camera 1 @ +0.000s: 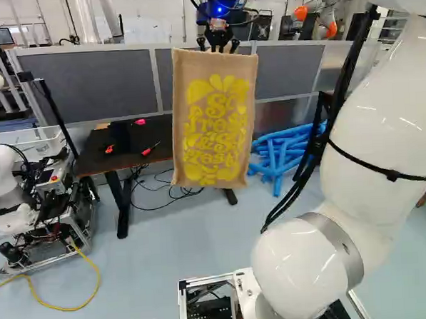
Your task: Pick up the bag on the ground and place it on the table
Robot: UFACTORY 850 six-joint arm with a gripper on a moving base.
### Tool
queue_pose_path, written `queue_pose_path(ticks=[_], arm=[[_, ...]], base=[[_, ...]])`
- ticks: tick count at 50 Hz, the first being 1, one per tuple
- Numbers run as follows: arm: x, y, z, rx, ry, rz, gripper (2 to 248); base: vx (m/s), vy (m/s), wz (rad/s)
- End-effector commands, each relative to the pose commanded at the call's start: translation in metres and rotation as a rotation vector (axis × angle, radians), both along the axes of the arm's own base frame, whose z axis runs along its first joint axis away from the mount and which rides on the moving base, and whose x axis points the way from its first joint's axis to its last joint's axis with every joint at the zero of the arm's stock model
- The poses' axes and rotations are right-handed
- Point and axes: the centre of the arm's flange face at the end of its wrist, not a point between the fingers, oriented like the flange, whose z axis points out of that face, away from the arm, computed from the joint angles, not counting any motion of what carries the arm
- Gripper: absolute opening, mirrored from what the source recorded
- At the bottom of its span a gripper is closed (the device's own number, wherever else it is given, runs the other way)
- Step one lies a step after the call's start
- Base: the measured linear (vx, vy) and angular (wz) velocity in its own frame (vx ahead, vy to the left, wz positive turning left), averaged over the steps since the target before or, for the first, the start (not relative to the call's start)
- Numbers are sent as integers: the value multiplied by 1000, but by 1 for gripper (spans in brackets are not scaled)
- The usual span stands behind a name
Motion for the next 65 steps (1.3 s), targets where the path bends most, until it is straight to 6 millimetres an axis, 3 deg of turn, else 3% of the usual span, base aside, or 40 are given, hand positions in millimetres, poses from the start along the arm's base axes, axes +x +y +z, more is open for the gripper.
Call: queue_pose_path(ticks=[20, 65], arm=[[-3, -6, 30, -2, 11, -9, 22], [-3, -7, 31, -2, 11, -9, 22]], base=[[0, 0, 0], [69, 3, 4]])
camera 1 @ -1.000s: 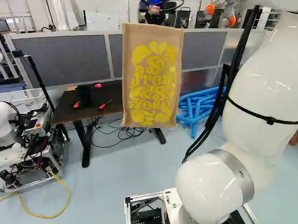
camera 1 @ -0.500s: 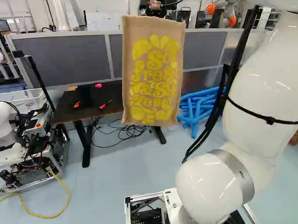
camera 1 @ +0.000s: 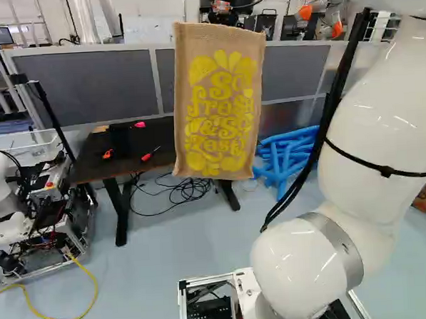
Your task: Pick up the bag on the ground and place it on the table
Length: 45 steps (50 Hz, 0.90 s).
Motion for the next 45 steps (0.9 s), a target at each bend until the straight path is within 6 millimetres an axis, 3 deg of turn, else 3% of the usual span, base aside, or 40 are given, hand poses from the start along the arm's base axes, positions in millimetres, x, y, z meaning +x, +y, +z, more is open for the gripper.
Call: queue_pose_path(ticks=[45], arm=[[0, 0, 0, 0, 0, 0, 22]], base=[[193, 35, -13]])
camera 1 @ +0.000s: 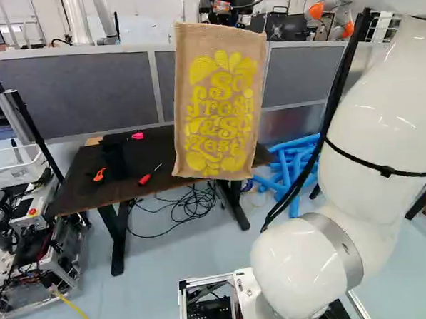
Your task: Pick up the bag on the ground and place it on the table
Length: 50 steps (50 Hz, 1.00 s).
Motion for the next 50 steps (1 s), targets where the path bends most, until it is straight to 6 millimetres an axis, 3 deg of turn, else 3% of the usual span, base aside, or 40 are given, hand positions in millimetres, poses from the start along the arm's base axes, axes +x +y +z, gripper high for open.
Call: queue_pose_path(ticks=[30, 50], arm=[[0, 0, 0, 0, 0, 0, 22], [0, 0, 0, 0, 0, 0, 22]], base=[[170, 61, -20], [119, 8, -8]])
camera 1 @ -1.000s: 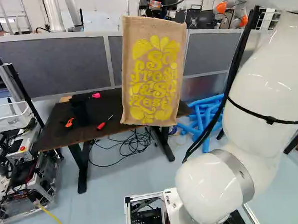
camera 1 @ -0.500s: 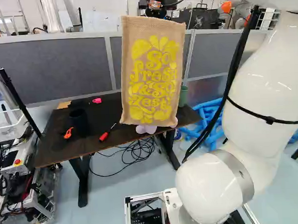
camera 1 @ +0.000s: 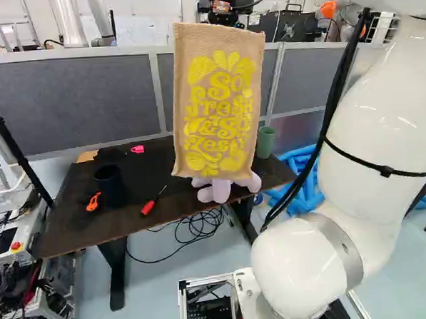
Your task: Pick up the bag on the ground and place it on the table
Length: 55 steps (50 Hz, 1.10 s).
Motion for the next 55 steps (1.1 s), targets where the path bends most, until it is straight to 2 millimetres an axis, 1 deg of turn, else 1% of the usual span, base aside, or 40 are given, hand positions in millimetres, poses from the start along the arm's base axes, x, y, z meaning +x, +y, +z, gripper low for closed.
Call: queue_pose_path(ticks=[17, 18, 40, 55], arm=[[0, 0, 0, 0, 0, 0, 22], [4, 0, 0, 0, 0, -2, 22], [21, 0, 0, 0, -3, -9, 22], [45, 0, 0, 7, -8, -18, 22]], base=[[91, 2, -5], [84, 2, -8], [7, 0, 0], [0, 0, 0]])
